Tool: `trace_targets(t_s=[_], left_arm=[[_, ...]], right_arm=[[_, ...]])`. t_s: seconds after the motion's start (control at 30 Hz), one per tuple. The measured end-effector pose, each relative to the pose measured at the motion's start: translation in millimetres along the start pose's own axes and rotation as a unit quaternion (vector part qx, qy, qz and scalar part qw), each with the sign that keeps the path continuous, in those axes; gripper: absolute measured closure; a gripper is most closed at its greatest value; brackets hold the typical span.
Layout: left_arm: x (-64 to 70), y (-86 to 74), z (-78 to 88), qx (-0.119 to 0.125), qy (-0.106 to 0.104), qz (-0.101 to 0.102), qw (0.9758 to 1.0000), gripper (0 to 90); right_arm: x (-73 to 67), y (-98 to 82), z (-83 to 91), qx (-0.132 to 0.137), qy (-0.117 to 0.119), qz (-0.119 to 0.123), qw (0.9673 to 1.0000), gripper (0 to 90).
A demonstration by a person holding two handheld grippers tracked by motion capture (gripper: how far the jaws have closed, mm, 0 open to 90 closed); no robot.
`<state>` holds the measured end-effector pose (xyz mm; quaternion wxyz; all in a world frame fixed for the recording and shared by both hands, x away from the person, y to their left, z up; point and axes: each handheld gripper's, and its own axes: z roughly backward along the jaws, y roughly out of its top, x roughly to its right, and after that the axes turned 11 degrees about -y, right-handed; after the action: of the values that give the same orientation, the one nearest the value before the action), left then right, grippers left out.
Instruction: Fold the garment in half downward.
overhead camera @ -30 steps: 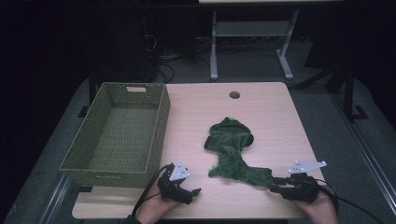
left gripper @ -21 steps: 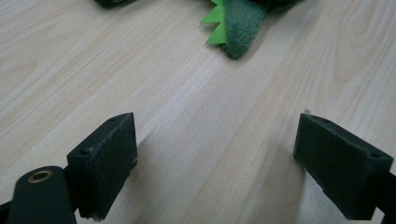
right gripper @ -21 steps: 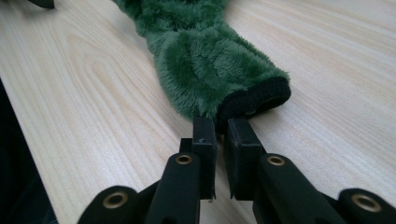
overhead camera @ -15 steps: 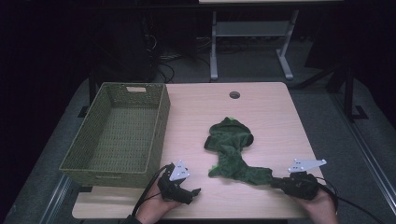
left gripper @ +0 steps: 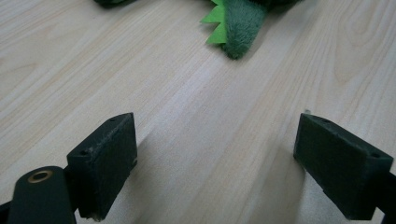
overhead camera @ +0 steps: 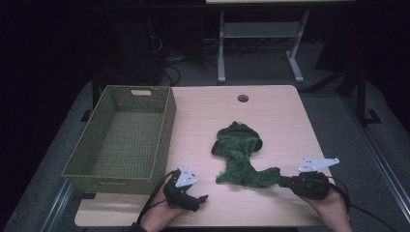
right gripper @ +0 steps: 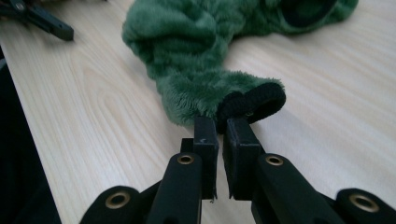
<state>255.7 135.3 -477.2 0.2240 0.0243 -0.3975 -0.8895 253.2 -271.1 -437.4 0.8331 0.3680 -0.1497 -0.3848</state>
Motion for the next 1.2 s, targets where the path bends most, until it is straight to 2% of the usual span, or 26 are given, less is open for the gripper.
trace_targets(t_s=[0.33, 0.57, 0.87, 1.1, 1.2], left_arm=[[0.0, 0.1, -0.1, 0.000, 0.000, 0.000, 1.0000, 12.7], [0.1, 0.1, -0.5, 0.002, 0.000, 0.001, 1.0000, 12.7], [-0.2, 0.2, -0.4, 0.001, 0.001, -0.001, 1.0000, 12.7], [0.1, 0.2, -0.4, 0.002, 0.000, 0.001, 1.0000, 12.7], [-0.3, 0.3, -0.3, 0.001, 0.002, -0.002, 1.0000, 12.7]], right_arm=[[-2.9, 23.6, -3.6, 0.022, 0.011, 0.024, 0.9994, 83.8], [-14.3, 44.1, -7.6, 0.042, 0.034, 0.050, 0.9973, 83.6], [-26.4, 62.5, -26.7, 0.045, 0.066, 0.079, 0.9937, 83.1], [-37.1, 77.6, -40.7, 0.045, 0.077, 0.094, 0.9915, 82.3], [-41.3, 84.7, -47.8, 0.046, 0.080, 0.097, 0.9910, 78.4]])
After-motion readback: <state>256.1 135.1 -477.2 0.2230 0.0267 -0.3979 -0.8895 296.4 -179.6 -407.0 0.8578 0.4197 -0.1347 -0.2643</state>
